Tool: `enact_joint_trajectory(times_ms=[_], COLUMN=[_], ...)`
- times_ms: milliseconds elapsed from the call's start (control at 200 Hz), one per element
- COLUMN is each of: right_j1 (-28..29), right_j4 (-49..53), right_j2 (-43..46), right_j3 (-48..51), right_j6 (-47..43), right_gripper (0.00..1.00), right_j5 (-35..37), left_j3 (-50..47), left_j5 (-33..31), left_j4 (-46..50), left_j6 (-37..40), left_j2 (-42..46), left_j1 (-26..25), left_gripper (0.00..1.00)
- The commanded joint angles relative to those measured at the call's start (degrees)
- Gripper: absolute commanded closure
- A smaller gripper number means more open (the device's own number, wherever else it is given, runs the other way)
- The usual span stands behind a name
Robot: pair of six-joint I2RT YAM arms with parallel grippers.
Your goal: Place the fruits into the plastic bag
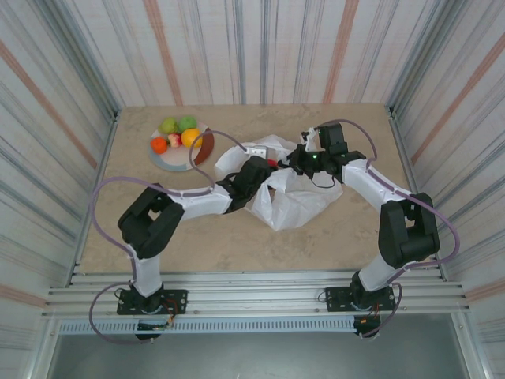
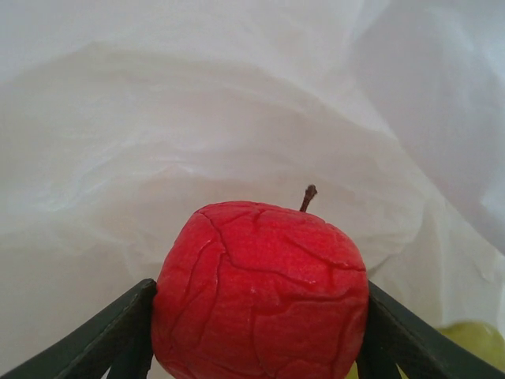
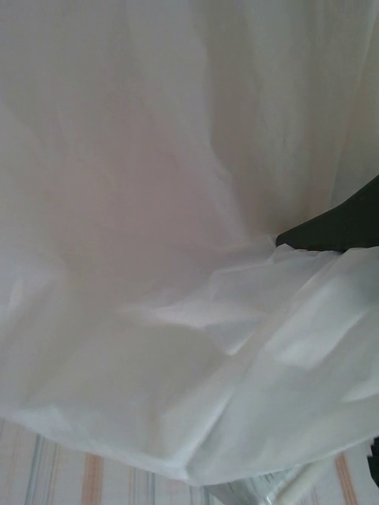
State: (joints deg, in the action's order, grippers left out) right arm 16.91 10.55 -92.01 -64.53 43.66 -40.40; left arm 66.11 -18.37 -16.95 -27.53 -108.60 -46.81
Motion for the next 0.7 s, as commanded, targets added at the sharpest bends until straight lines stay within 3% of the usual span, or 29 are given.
enact_joint_trajectory(times_ms=[0, 356, 696], right_j1=[-0.2, -1.4, -2.4], right_j4=[2.2, 3.5, 5.4], right_j2=[0.1, 0.4, 0.8], right_j3=[-2.2, -2.1, -1.9], right_j6=[-2.1, -3.2, -5.2], right_gripper=[1.00, 1.00, 1.00], right_j5=[-0.9, -0.7, -0.4], left_j3=[2.7, 2.8, 0.0], left_j5=[-3.0, -0.2, 3.9], left_j4=[-5.2, -4.4, -1.1], left_j6=[-0.8, 3.2, 5.6], left_j2=[-2.6, -1.1, 4.7], left_j1=[-0.1, -0.1, -0.1], left_gripper=[0.32, 0.15, 0.10])
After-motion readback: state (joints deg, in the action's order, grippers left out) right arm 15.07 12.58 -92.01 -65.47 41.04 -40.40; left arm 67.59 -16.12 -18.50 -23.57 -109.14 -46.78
